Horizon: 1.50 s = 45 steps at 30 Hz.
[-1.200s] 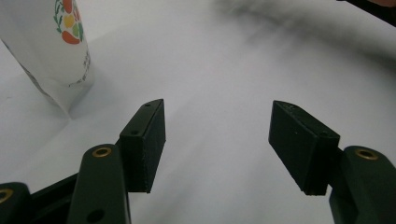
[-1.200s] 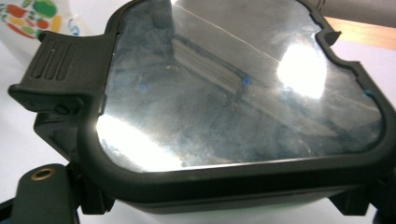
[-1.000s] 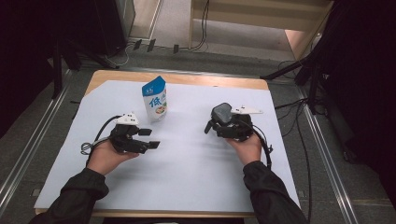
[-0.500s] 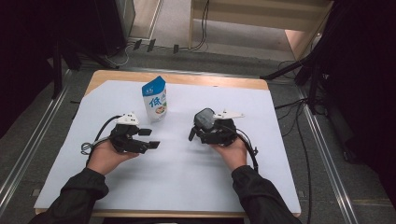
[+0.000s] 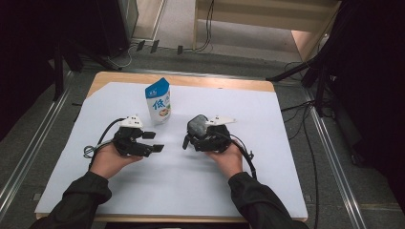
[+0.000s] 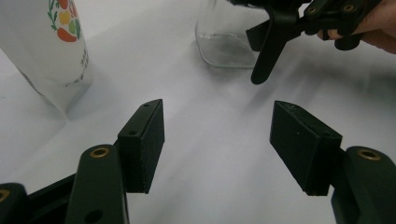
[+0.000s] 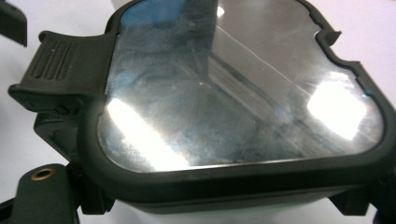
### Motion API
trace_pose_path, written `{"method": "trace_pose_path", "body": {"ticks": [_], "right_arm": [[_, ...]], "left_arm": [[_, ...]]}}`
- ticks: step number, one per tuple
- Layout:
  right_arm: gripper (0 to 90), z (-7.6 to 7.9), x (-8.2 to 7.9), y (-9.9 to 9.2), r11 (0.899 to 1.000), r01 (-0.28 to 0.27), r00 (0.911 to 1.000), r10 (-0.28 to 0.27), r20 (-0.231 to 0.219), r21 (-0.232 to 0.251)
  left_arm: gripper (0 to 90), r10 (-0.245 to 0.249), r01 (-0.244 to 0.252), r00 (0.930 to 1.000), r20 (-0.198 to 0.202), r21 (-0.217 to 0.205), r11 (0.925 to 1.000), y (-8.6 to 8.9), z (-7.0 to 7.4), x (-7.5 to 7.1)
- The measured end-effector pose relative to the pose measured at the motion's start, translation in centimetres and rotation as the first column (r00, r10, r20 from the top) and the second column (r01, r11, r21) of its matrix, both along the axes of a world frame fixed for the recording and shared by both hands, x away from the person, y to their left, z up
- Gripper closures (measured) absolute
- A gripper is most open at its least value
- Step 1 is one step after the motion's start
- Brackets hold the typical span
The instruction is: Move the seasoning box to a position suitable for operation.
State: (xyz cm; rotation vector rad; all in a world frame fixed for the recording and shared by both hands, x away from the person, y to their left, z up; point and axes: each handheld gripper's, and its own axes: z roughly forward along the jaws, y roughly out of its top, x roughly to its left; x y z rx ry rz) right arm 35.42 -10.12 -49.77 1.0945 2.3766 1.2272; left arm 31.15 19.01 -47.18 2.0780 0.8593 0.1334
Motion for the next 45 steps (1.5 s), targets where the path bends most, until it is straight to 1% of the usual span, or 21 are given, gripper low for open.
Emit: {"method": "trace_pose_path", "body": {"ticks": [2, 5, 8, 14, 18, 22, 23, 24, 30, 31, 32, 34, 35, 37, 38, 39, 40, 41, 42, 43, 45], "right_arm": [[15.9, -0.3, -0.1, 0.5, 1.000, -0.013, 0.9999, 0.013, -0.002, -0.014], [15.9, -0.5, -0.2, 0.9, 1.000, -0.017, 0.9999, 0.017, 0.001, -0.017], [15.9, -0.8, -0.4, 1.6, 0.999, -0.018, 0.9996, 0.019, 0.022, -0.028], [15.7, -1.1, -0.8, 2.1, 1.000, 0.001, 0.9988, 0.000, 0.049, -0.030], [14.7, -1.4, -0.7, 2.1, 0.999, -0.011, 0.9984, 0.013, 0.056, -0.032], [13.9, -1.4, -0.7, 2.0, 1.000, -0.015, 0.9992, 0.015, 0.036, -0.023], [13.2, -1.4, -0.5, 1.8, 1.000, -0.020, 0.9997, 0.021, 0.014, -0.013], [13.1, -1.3, -0.5, 1.8, 1.000, -0.019, 0.9998, 0.019, 0.007, -0.014], [13.1, -0.5, -1.1, 1.3, 0.999, -0.022, 0.9998, 0.022, -0.001, -0.033], [13.1, -0.4, -1.3, 1.1, 0.999, -0.020, 0.9998, 0.020, -0.002, -0.032], [13.1, -0.3, -1.4, 0.9, 0.999, -0.026, 0.9996, 0.026, -0.005, -0.033], [13.2, -0.2, -1.6, 0.6, 0.999, -0.028, 0.9996, 0.028, -0.006, -0.036], [13.7, 0.1, -2.0, 0.3, 0.998, -0.043, 0.9990, 0.043, -0.010, -0.047], [15.1, 0.4, -2.3, -0.1, 0.997, -0.051, 0.9987, 0.051, 0.002, -0.063], [15.1, 0.5, -2.5, -0.2, 0.997, -0.049, 0.9988, 0.050, 0.002, -0.062], [15.1, 0.7, -2.7, -0.6, 0.997, -0.061, 0.9981, 0.062, 0.002, -0.049], [15.1, 0.7, -2.7, -0.6, 0.997, -0.061, 0.9981, 0.062, 0.002, -0.049], [15.2, 1.0, -3.0, -1.1, 0.998, -0.057, 0.9984, 0.056, -0.009, -0.025], [15.2, 1.1, -3.1, -1.3, 0.998, -0.052, 0.9986, 0.052, -0.010, -0.022], [15.2, 1.1, -3.1, -1.3, 0.998, -0.052, 0.9986, 0.052, -0.010, -0.022], [15.5, 1.3, -3.3, -1.9, 0.998, -0.054, 0.9985, 0.054, -0.013, -0.015]], "left_arm": [[36.6, 0.002, -0.002, 1.0000, 0.002, 0.000, 1.0000, -0.1, 0.0, 0.0], [36.6, 0.000, 0.000, 1.0000, 0.002, 0.002, 1.0000, -0.1, 0.0, 0.0], [36.6, 0.005, -0.005, 1.0000, 0.001, 0.004, 1.0000, 0.0, 0.0, 0.0], [36.6, 0.006, -0.006, 1.0000, -0.004, 0.003, 1.0000, -0.1, -0.1, 0.1], [36.6, 0.005, -0.005, 1.0000, -0.004, 0.006, 1.0000, -0.1, -0.1, 0.1], [36.5, 0.000, 0.000, 1.0000, -0.008, 0.004, 1.0000, -0.1, -0.2, 0.1], [36.6, 0.002, -0.002, 1.0000, -0.007, 0.001, 1.0000, -0.1, -0.2, 0.1], [36.6, 0.002, -0.002, 1.0000, -0.007, 0.001, 1.0000, -0.1, -0.2, 0.1], [36.9, -0.007, 0.007, 1.0000, -0.003, 0.008, 0.9999, -0.4, -0.3, 0.2], [37.0, -0.006, 0.006, 0.9999, -0.010, -0.012, 0.9999, -0.5, -0.4, 0.4], [37.7, -0.008, 0.008, 0.9999, -0.006, -0.033, 0.9994, -0.4, -0.3, 0.5], [40.3, 0.000, 0.000, 1.0000, -0.002, -0.042, 0.9991, -0.4, -0.2, 0.5], [42.9, -0.004, 0.004, 1.0000, 0.004, -0.062, 0.9981, -0.3, -0.1, 0.6], [46.7, -0.007, 0.007, 1.0000, -0.002, -0.045, 0.9990, -0.3, 0.3, 1.0], [49.6, -0.006, 0.005, 0.9999, -0.013, -0.051, 0.9987, -0.3, 0.8, 1.3], [50.6, -0.006, 0.005, 0.9999, -0.013, -0.051, 0.9987, -0.3, 0.8, 1.3], [50.6, -0.007, 0.006, 0.9999, -0.016, -0.057, 0.9984, -0.3, 0.9, 1.4], [56.2, -0.010, 0.008, 0.9996, -0.025, -0.056, 0.9984, -0.4, 1.1, 1.5], [60.7, -0.017, 0.015, 0.9992, -0.036, -0.049, 0.9987, -0.5, 1.2, 1.6], [60.7, -0.032, 0.029, 0.9981, -0.052, -0.044, 0.9986, -0.7, 1.3, 1.6], [68.1, -0.072, 0.070, 0.9945, -0.076, -0.026, 0.9972, -1.4, 1.4, 1.7]]}}
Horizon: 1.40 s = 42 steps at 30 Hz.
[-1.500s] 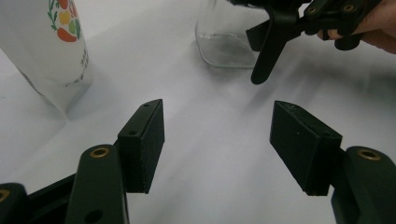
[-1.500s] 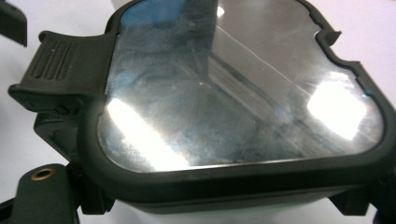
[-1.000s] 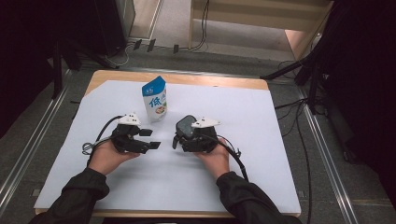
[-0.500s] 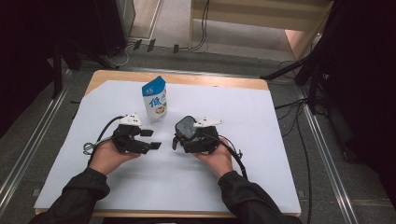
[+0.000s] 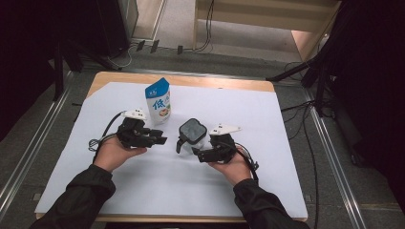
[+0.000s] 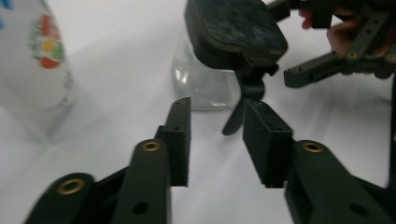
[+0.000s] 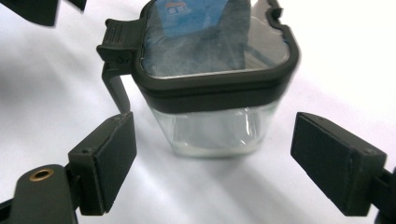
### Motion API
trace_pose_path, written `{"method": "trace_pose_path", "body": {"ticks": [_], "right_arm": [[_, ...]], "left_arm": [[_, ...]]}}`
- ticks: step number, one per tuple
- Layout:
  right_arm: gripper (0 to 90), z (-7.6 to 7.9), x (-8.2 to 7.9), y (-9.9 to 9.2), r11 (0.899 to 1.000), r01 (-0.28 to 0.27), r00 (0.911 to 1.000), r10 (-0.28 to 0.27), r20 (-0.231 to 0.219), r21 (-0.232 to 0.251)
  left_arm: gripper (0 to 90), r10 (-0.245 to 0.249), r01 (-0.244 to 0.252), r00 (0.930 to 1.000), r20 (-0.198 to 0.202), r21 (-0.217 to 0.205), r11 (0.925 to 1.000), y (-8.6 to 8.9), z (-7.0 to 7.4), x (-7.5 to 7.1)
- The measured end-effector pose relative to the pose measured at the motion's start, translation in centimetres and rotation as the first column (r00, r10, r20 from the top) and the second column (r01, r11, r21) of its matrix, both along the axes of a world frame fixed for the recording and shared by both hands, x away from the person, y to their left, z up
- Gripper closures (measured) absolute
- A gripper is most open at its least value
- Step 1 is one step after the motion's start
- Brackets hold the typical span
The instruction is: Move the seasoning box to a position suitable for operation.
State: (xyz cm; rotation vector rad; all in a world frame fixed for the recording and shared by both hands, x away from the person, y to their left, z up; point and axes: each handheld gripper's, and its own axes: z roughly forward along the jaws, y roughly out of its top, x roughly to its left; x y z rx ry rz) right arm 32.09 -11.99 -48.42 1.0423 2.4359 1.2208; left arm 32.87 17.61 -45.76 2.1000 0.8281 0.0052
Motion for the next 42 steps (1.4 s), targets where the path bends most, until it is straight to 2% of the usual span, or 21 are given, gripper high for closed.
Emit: {"method": "trace_pose_path", "body": {"ticks": [2, 3, 4, 6, 7, 8, 10, 12, 13, 14, 15, 16, 17, 18, 20, 23, 28, 30, 34, 42], "right_arm": [[16.4, 0.2, -0.3, -0.4, 1.000, -0.016, 0.9998, 0.016, 0.007, 0.001], [20.1, 0.4, -0.5, -0.6, 1.000, -0.026, 0.9996, 0.026, 0.008, 0.000], [26.9, 0.7, -0.8, -1.0, 1.000, -0.028, 0.9992, 0.028, 0.029, 0.013], [34.8, 1.1, -0.9, -1.4, 0.999, -0.020, 0.9985, 0.018, 0.051, 0.037], [39.8, 1.2, -0.9, -1.6, 0.999, -0.014, 0.9982, 0.011, 0.059, 0.049], [39.8, 1.2, -0.9, -1.6, 0.999, -0.014, 0.9982, 0.011, 0.059, 0.049], [55.4, 1.4, -0.5, -2.2, 0.997, -0.025, 0.9984, 0.021, 0.053, 0.075], [63.2, 1.3, -0.3, -2.3, 0.997, -0.030, 0.9989, 0.027, 0.038, 0.074], [63.2, 1.3, -0.3, -2.3, 0.997, -0.030, 0.9989, 0.027, 0.038, 0.074], [67.0, 1.2, -0.2, -2.3, 0.997, -0.031, 0.9990, 0.028, 0.034, 0.069], [72.9, 1.0, 0.1, -2.3, 0.996, -0.036, 0.9993, 0.034, 0.017, 0.086], [72.9, 1.0, 0.1, -2.3, 0.996, -0.036, 0.9993, 0.034, 0.017, 0.086], [78.7, 0.8, 0.4, -2.3, 0.995, -0.035, 0.9993, 0.034, 0.014, 0.088], [78.7, 0.8, 0.4, -2.3, 0.995, -0.035, 0.9993, 0.034, 0.014, 0.088], [85.6, 0.6, 0.6, -2.2, 0.995, -0.033, 0.9994, 0.032, 0.010, 0.094], [90.0, 0.5, 0.7, -2.1, 0.995, -0.034, 0.9994, 0.033, 0.006, 0.090], [90.0, 0.2, 1.0, -2.0, 0.996, -0.029, 0.9995, 0.030, -0.009, 0.085], [90.0, 0.2, 1.1, -2.0, 0.996, -0.029, 0.9995, 0.030, -0.010, 0.088], [90.0, 0.2, 1.1, -2.1, 0.996, -0.032, 0.9994, 0.033, -0.010, 0.089], [90.0, 0.2, 1.3, -2.1, 0.995, -0.034, 0.9991, 0.036, -0.023, 0.096]], "left_arm": [[75.2, -0.012, 0.012, 0.9999, 0.000, 0.020, 0.9997, -0.6, 0.3, 0.2], [79.5, -0.016, 0.016, 0.9999, -0.005, 0.017, 0.9997, -0.8, 0.4, 0.3], [86.5, -0.018, 0.018, 0.9998, 0.000, 0.020, 0.9996, -1.0, 0.6, 0.4], [90.0, -0.032, 0.032, 0.9994, 0.014, 0.013, 0.9994, -1.2, 0.7, 0.5], [90.0, -0.037, 0.037, 0.9990, 0.025, 0.017, 0.9992, -1.3, 0.6, 0.4], [90.0, -0.039, 0.039, 0.9987, 0.033, 0.012, 0.9992, -1.3, 0.4, 0.4], [90.0, -0.036, 0.036, 0.9992, 0.017, -0.002, 0.9994, -1.3, 0.0, 0.5], [90.0, -0.037, 0.037, 0.9992, 0.017, 0.003, 0.9993, -1.3, -0.1, 0.7], [90.0, -0.032, 0.032, 0.9994, 0.016, -0.007, 0.9995, -1.3, -0.2, 0.7], [90.0, -0.030, 0.030, 0.9994, 0.019, -0.007, 0.9995, -1.4, -0.3, 0.8], [90.0, -0.030, 0.030, 0.9993, 0.023, -0.008, 0.9995, -1.5, -0.4, 0.9], [90.0, -0.034, 0.034, 0.9991, 0.024, -0.001, 0.9994, -1.6, -0.5, 0.9], [90.0, -0.030, 0.029, 0.9993, 0.021, 0.007, 0.9995, -1.6, -0.7, 1.0], [90.0, -0.025, 0.025, 0.9995, 0.019, 0.007, 0.9997, -1.7, -0.8, 1.1], [90.0, -0.025, 0.025, 0.9996, 0.012, 0.000, 0.9997, -1.7, -1.1, 1.2], [90.0, -0.019, 0.019, 0.9997, 0.015, 0.002, 0.9998, -2.1, -1.4, 1.3], [90.0, -0.018, 0.018, 0.9995, 0.024, 0.011, 0.9998, -2.6, -2.0, 1.4], [90.0, -0.023, 0.023, 0.9997, 0.009, 0.003, 0.9997, -2.6, -2.2, 1.5], [90.0, -0.023, 0.023, 0.9997, 0.009, -0.009, 0.9997, -2.7, -2.3, 1.5], [90.0, -0.042, 0.042, 0.9991, -0.004, -0.008, 0.9991, -3.2, -2.6, 1.4]]}}
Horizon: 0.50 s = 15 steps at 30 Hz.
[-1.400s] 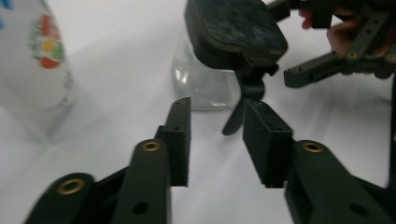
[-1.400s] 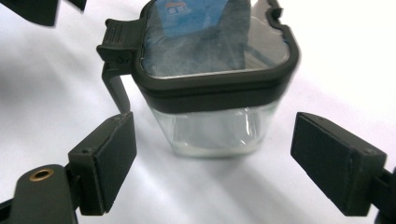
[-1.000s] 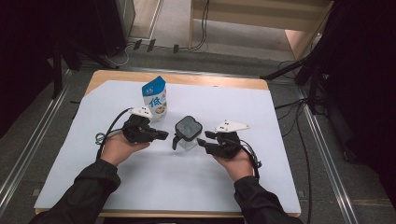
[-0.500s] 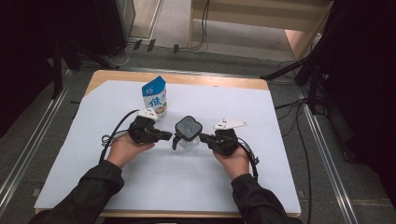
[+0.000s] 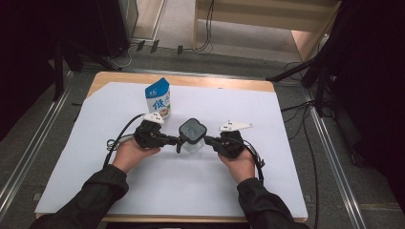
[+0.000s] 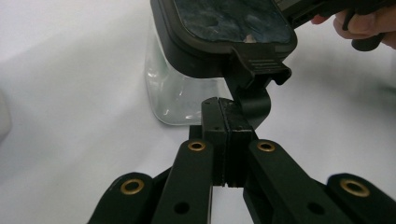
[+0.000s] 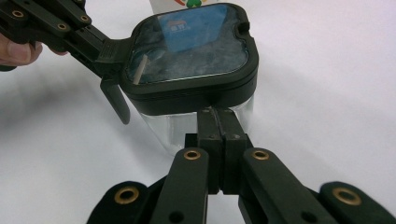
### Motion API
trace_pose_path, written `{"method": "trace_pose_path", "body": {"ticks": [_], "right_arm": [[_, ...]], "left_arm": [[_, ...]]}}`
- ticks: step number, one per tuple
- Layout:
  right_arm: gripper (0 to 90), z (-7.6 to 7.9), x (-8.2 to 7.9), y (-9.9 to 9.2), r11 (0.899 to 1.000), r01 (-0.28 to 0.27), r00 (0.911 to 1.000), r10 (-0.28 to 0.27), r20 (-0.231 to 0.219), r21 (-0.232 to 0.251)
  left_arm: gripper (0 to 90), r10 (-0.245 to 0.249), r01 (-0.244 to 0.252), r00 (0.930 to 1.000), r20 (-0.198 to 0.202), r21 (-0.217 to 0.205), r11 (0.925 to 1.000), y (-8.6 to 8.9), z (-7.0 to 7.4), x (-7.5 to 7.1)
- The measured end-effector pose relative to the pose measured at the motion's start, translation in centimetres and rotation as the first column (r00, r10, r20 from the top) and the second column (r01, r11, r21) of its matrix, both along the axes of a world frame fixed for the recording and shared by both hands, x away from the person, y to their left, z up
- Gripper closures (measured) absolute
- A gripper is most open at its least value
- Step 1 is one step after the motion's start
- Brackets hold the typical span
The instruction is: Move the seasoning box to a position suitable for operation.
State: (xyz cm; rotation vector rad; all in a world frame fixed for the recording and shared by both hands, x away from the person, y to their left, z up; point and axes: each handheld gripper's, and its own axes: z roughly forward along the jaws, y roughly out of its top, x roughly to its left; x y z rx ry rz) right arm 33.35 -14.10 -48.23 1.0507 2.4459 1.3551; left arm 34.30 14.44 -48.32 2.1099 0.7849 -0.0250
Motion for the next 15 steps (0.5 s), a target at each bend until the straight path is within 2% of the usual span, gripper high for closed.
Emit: {"method": "trace_pose_path", "body": {"ticks": [5, 15], "right_arm": [[90.0, -0.07, 0.15, 0.02, 1.000, 0.002, 1.0000, -0.002, -0.003, -0.001], [90.0, -0.13, 0.69, 0.25, 1.000, -0.005, 1.0000, 0.005, -0.004, -0.005]], "left_arm": [[90.0, 0.008, -0.008, 1.0000, -0.004, -0.008, 0.9999, -0.18, -0.13, -0.04], [90.0, -0.008, 0.008, 0.9999, -0.007, -0.020, 0.9998, -0.60, -0.10, -0.33]]}}
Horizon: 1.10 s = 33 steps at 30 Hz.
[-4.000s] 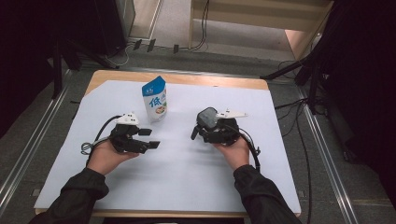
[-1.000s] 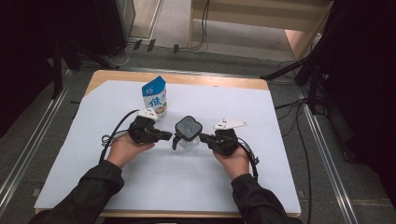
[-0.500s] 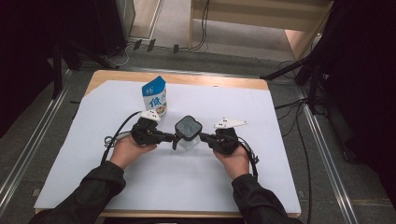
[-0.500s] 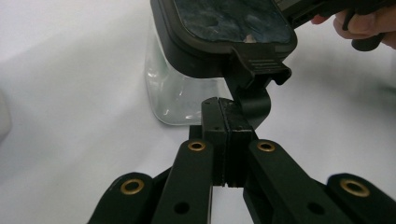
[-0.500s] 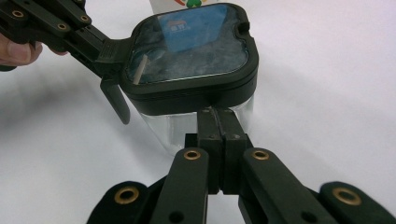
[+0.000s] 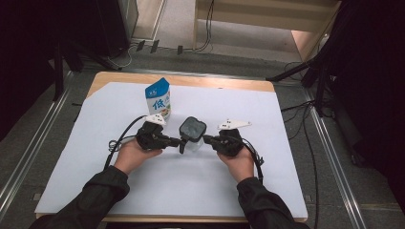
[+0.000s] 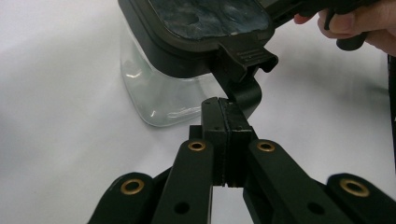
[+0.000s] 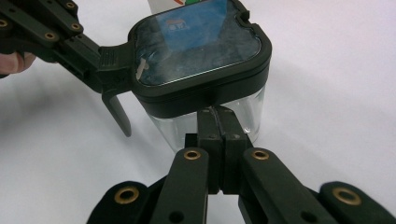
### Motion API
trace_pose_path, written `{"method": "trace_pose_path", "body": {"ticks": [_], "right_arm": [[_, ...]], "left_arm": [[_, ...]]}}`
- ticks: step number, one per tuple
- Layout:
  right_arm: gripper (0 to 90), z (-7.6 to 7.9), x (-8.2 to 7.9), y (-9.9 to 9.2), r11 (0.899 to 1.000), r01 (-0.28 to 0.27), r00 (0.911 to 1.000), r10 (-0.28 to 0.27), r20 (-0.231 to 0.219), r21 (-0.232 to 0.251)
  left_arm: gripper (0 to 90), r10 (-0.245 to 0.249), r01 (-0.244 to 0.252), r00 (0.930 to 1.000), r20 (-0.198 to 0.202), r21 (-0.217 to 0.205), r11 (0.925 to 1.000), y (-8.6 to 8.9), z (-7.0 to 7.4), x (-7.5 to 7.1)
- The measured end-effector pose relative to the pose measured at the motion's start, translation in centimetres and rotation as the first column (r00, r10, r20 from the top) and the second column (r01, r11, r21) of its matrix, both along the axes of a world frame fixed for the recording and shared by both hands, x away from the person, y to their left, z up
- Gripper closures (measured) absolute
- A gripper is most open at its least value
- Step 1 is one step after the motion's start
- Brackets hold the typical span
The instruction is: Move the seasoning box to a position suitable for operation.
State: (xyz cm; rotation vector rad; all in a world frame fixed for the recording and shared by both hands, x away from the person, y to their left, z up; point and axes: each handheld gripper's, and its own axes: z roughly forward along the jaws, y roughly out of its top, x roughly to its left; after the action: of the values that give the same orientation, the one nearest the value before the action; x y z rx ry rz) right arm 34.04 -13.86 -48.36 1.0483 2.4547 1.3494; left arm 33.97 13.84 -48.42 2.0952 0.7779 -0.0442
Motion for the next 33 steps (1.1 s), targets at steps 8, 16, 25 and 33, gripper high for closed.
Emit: {"method": "trace_pose_path", "body": {"ticks": [8, 16, 25, 33], "right_arm": [[90.0, -0.3, 0.7, 0.0, 1.000, 0.005, 0.9999, -0.005, -0.016, -0.001], [90.0, -0.3, 1.4, 0.2, 1.000, 0.007, 0.9998, -0.007, -0.018, 0.007], [90.0, -0.4, 2.3, 0.9, 1.000, 0.006, 0.9998, -0.006, -0.016, -0.001], [90.0, -0.6, 2.9, 1.7, 1.000, 0.009, 0.9997, -0.008, -0.024, 0.012]], "left_arm": [[90.0, 0.018, -0.018, 0.9998, 0.007, 0.007, 0.9998, -0.7, -0.2, -0.1], [90.0, 0.018, -0.018, 0.9997, 0.014, 0.013, 0.9997, -1.3, -0.3, -0.2], [90.0, 0.008, -0.008, 0.9998, 0.019, 0.031, 0.9995, -2.6, -0.5, -0.6], [90.0, -0.007, 0.007, 0.9999, 0.011, 0.013, 0.9999, -3.3, -0.6, -0.5]]}}
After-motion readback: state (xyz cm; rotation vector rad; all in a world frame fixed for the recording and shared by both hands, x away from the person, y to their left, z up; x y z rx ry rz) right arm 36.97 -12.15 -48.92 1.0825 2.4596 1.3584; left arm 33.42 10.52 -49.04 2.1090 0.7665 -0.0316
